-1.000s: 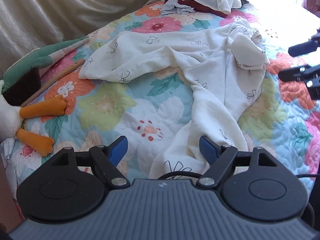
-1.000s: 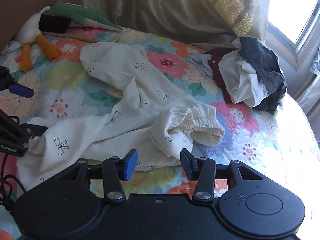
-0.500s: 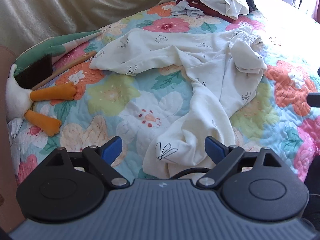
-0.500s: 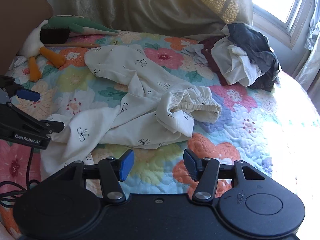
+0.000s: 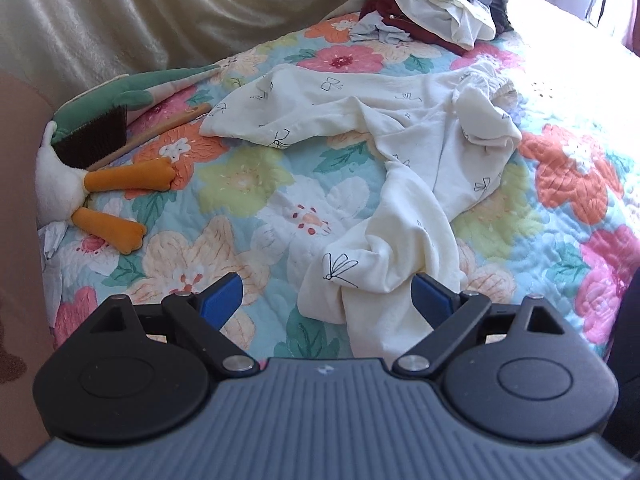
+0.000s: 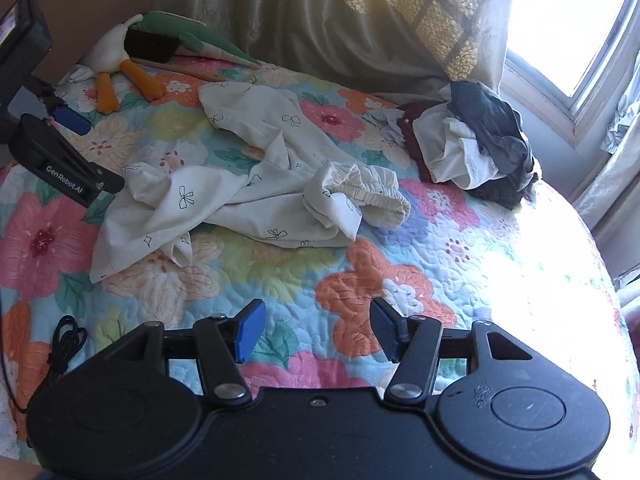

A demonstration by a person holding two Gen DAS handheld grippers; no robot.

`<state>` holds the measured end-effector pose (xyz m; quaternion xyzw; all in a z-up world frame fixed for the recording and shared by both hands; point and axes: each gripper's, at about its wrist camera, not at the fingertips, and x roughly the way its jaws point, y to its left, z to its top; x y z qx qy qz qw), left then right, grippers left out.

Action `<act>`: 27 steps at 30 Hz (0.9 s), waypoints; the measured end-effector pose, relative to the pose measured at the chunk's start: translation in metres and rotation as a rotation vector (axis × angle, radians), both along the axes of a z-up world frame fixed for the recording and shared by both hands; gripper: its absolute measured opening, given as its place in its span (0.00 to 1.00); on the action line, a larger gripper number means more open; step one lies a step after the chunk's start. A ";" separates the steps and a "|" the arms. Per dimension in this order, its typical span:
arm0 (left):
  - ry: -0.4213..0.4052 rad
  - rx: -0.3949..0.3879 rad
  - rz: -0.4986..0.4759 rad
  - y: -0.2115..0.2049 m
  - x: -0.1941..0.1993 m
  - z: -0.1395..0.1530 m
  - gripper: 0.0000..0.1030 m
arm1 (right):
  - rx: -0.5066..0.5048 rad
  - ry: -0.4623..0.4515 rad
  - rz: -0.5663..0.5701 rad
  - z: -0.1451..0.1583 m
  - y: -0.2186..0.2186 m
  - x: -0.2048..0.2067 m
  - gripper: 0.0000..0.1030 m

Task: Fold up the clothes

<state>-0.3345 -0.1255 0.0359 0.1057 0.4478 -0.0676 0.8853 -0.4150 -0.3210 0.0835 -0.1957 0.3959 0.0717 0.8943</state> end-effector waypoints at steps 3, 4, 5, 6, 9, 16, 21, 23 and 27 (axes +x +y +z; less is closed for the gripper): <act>0.006 -0.020 0.052 0.008 0.009 -0.004 0.89 | -0.011 -0.044 -0.037 0.007 -0.004 0.008 0.64; 0.020 -0.035 0.055 0.009 0.012 -0.007 0.89 | -0.010 -0.041 -0.038 0.008 -0.005 0.015 0.64; 0.030 -0.059 0.051 0.010 0.014 -0.009 0.89 | -0.007 -0.035 -0.035 0.009 -0.005 0.022 0.64; 0.040 -0.083 0.048 0.011 0.017 -0.012 0.89 | -0.005 -0.028 -0.033 0.010 -0.006 0.030 0.64; 0.053 -0.132 0.013 0.008 0.020 -0.023 0.89 | -0.074 -0.039 0.046 0.007 -0.004 0.056 0.64; 0.090 -0.159 -0.071 -0.004 0.027 -0.056 0.89 | 0.085 0.035 0.149 -0.033 -0.024 0.118 0.65; 0.158 -0.224 -0.114 -0.007 0.033 -0.071 0.89 | 0.174 -0.042 0.140 -0.073 -0.018 0.158 0.65; 0.174 -0.199 -0.128 -0.012 0.035 -0.077 0.91 | 0.195 -0.035 0.108 -0.087 -0.016 0.173 0.59; 0.117 -0.164 -0.188 -0.016 0.030 -0.082 0.64 | 0.253 0.008 0.014 -0.102 -0.024 0.179 0.05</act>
